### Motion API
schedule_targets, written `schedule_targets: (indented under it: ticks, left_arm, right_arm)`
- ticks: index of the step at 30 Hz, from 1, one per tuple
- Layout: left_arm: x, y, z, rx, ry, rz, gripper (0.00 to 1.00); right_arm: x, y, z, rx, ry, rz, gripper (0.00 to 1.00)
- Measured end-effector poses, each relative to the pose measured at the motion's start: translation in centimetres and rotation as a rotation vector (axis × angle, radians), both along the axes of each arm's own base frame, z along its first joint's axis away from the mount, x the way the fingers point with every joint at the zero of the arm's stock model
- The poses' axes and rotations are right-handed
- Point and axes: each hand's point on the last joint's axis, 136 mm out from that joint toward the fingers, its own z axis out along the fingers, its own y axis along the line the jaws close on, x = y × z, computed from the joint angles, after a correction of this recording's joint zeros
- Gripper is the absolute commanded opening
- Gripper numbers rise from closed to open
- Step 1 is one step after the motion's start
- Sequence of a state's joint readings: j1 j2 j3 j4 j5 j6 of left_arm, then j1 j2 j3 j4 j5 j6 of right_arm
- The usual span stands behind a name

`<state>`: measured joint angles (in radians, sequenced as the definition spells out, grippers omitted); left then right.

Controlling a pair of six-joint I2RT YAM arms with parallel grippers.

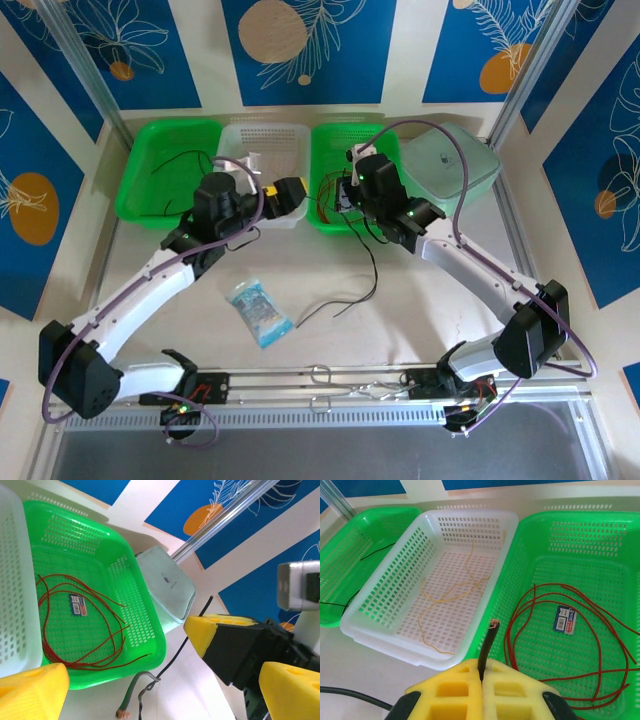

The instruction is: Untangle the cables

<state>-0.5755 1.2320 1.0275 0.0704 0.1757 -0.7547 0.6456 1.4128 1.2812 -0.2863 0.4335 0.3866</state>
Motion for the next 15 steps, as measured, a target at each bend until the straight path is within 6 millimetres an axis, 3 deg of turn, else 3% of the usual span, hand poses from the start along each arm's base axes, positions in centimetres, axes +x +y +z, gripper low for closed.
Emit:
schedule_targets:
  ticks: [10,15]
  left_arm:
    - [-0.7,-1.7,-4.7,0.036,-0.106,0.056,1.0]
    - [0.4,-2.4,-5.4,-0.008,-0.153,0.072,0.95]
  right_arm:
    - [0.0,-0.5,-0.6,0.029,0.044,-0.01,0.0]
    - [-0.1,-0.5,-0.6,0.037,0.053,-0.007,0.0]
